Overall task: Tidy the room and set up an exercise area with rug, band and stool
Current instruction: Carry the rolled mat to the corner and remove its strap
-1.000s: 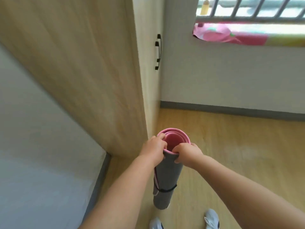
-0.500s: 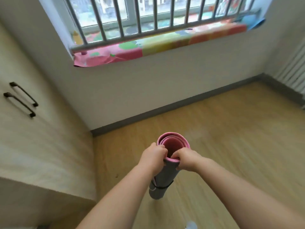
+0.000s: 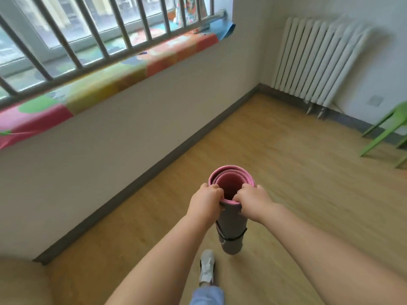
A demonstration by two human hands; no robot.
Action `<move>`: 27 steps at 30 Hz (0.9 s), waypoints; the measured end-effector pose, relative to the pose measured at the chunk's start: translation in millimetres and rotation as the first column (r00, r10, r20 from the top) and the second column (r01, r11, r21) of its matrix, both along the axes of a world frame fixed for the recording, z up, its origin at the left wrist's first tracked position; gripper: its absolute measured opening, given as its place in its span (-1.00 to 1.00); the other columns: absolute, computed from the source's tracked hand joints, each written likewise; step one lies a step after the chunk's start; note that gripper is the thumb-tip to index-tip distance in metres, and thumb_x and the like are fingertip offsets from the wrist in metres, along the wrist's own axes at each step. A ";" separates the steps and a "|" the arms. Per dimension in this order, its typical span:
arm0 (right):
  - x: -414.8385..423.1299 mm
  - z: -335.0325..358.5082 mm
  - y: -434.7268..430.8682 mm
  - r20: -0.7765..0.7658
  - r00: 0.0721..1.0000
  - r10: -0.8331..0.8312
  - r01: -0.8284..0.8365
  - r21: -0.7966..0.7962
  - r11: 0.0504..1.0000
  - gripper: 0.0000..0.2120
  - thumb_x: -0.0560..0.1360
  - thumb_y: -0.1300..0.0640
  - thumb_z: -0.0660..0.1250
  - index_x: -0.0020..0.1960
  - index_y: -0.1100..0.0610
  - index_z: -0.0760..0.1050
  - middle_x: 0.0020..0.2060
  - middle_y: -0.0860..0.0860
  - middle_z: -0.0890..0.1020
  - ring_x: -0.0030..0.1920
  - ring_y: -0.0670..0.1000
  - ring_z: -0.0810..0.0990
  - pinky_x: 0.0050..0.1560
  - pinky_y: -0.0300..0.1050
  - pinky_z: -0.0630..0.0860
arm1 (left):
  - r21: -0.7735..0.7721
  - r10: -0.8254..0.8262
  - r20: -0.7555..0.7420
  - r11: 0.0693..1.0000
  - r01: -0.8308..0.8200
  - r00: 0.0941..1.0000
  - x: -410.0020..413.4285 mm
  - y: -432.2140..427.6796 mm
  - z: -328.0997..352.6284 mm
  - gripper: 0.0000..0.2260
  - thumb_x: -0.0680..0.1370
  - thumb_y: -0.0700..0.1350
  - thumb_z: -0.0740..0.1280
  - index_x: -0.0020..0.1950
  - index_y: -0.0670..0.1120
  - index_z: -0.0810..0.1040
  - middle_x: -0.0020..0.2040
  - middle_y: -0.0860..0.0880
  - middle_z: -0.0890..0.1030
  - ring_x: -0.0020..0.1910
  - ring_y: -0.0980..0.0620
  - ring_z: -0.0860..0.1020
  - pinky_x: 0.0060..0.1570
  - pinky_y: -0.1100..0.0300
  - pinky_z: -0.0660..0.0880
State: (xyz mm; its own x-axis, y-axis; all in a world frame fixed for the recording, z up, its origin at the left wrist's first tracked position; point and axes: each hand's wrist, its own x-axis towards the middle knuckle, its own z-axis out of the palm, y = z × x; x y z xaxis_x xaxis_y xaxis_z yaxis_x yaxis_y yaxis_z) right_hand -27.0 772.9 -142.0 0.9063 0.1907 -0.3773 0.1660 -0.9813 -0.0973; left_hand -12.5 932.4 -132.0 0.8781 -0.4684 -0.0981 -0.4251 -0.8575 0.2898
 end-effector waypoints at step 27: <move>314.3 -0.9 -282.4 -0.035 0.783 -0.621 0.621 0.066 0.781 -0.90 0.52 0.06 0.29 0.02 -0.05 0.53 0.03 0.04 0.47 -0.01 0.17 0.53 -0.15 -0.07 0.36 | 0.004 -0.488 0.055 0.873 0.488 0.871 388.3 -310.8 -14.6 -0.65 0.56 -0.12 0.29 0.35 0.00 0.48 0.44 0.11 0.40 0.28 -0.02 0.44 0.05 0.09 0.54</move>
